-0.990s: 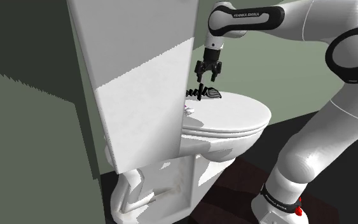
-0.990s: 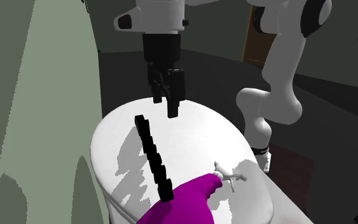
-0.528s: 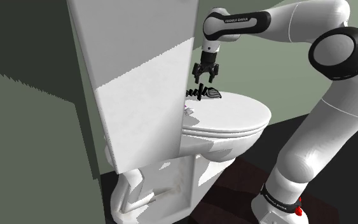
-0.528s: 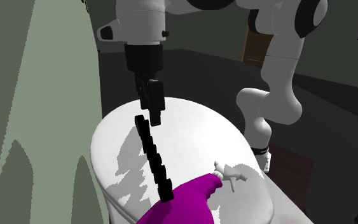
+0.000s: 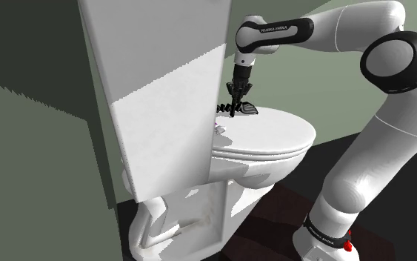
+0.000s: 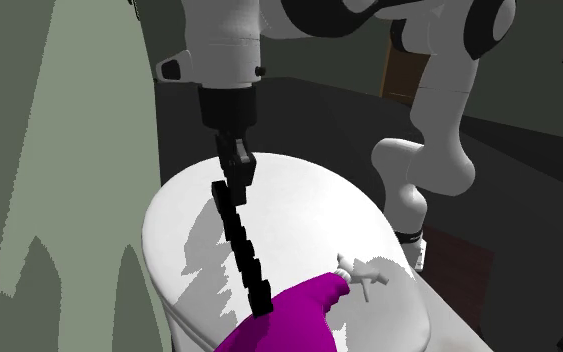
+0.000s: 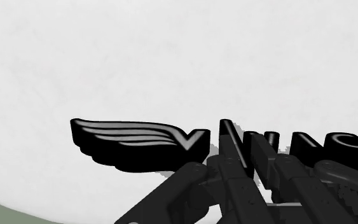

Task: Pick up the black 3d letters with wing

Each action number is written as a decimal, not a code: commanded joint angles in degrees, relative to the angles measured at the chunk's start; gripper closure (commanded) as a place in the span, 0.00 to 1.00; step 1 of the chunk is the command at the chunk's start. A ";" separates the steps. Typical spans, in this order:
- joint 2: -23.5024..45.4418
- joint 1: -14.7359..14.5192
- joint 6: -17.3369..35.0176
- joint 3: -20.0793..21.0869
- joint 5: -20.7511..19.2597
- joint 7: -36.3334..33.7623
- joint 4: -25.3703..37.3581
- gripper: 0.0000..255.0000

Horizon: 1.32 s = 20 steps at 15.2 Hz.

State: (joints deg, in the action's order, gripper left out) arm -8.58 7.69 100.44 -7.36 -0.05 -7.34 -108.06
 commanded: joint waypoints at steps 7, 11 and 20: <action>-0.03 0.00 -0.84 0.00 -0.01 0.00 0.81 1.00; 0.31 -0.01 -3.97 0.01 0.04 -0.01 4.27 1.00; 1.86 -0.03 -11.18 -0.04 0.23 0.04 13.01 1.00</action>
State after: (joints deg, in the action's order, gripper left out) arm -6.84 7.64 90.12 -7.37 0.16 -7.34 -96.01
